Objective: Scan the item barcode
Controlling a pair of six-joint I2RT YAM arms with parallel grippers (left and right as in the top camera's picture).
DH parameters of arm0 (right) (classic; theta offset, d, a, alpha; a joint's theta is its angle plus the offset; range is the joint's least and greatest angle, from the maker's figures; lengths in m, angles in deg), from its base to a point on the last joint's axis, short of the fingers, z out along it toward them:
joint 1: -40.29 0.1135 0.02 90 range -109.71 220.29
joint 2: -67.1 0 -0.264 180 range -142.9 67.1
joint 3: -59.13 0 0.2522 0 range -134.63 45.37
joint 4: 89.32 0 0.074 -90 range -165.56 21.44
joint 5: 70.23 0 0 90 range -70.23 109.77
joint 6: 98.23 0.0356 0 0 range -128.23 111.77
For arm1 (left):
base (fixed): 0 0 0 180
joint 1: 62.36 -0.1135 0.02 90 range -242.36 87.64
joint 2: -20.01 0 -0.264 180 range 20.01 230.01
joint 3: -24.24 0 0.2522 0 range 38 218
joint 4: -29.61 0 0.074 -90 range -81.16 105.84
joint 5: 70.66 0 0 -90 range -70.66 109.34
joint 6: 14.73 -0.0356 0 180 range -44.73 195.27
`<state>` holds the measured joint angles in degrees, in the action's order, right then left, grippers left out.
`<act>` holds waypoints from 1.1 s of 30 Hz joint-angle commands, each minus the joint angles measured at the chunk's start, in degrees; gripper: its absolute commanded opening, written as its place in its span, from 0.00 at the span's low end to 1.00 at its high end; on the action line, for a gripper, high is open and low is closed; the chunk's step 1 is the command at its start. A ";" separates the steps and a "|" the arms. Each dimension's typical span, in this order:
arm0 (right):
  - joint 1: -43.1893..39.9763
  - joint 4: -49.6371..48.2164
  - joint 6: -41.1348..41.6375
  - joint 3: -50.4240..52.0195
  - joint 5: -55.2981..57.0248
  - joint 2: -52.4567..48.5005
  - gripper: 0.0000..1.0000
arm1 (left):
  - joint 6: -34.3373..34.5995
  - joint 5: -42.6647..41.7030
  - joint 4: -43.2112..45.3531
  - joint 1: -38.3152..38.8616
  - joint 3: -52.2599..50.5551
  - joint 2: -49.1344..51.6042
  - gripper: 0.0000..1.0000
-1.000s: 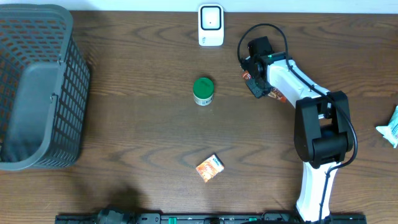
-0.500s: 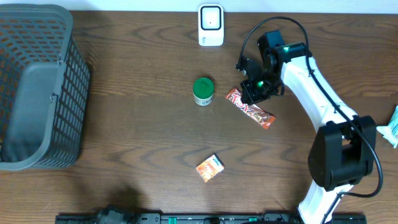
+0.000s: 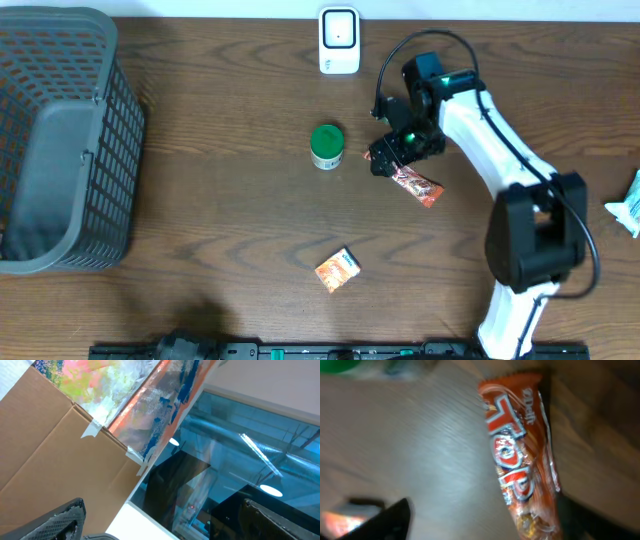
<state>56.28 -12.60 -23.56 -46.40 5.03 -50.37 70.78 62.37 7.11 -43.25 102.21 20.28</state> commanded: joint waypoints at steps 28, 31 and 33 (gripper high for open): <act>9.99 -9.75 9.90 8.15 18.69 -4.00 0.01 | -0.11 0.50 0.33 -0.28 -0.24 0.09 0.98; 7.93 -4.37 7.85 4.66 5.97 -3.06 0.01 | -0.11 0.50 0.31 -0.28 -0.24 0.09 0.98; 5.49 0.26 4.76 1.92 -5.99 -2.95 0.01 | -0.11 0.50 0.31 -0.28 -0.24 0.09 0.98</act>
<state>64.68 -16.10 -15.21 -41.02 21.90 -53.69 70.78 62.37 7.09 -43.25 102.21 20.28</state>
